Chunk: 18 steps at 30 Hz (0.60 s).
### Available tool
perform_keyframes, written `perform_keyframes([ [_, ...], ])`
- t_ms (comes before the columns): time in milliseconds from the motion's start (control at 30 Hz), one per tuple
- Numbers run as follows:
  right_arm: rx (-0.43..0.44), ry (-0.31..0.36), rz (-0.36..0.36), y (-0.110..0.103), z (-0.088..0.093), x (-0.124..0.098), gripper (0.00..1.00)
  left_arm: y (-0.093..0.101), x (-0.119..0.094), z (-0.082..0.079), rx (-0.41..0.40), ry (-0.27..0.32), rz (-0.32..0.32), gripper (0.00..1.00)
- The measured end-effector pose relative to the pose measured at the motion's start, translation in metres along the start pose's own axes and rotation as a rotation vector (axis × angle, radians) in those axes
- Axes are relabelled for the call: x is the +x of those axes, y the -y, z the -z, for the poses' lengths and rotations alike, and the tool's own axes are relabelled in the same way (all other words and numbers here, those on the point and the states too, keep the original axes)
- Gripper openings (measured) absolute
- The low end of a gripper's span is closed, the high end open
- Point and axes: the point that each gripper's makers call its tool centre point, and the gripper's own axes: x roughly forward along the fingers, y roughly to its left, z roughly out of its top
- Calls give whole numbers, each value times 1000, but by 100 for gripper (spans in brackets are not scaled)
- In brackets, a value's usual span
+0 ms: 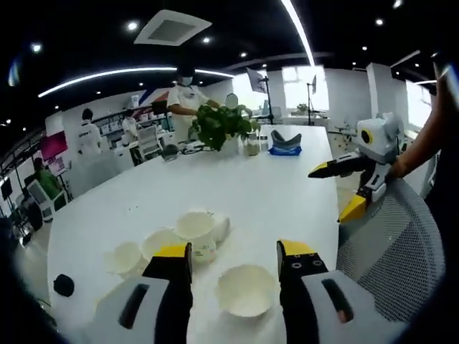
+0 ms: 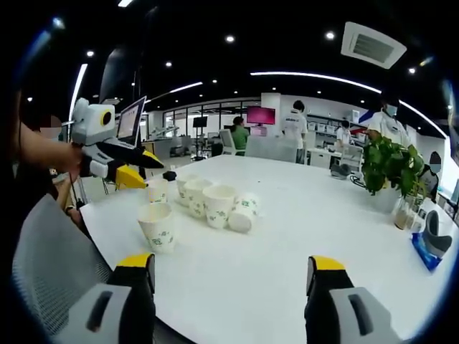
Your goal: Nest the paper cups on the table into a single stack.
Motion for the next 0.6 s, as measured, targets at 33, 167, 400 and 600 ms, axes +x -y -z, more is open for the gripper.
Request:
perform_keyframes([
  [33, 0, 0, -1, 0, 0, 0, 88, -6, -2, 1, 1, -3, -11, 48],
  [167, -1, -1, -2, -1, 0, 0, 88, -31, -9, 9, -4, -23, -59, 47],
  [400, -3, -2, -2, 0, 1, 0, 88, -73, -17, 27, 7, -66, -128, 47],
  [600, -2, -1, 2, 0, 0, 0, 88, -93, -17, 43, 6, -97, -159, 47],
])
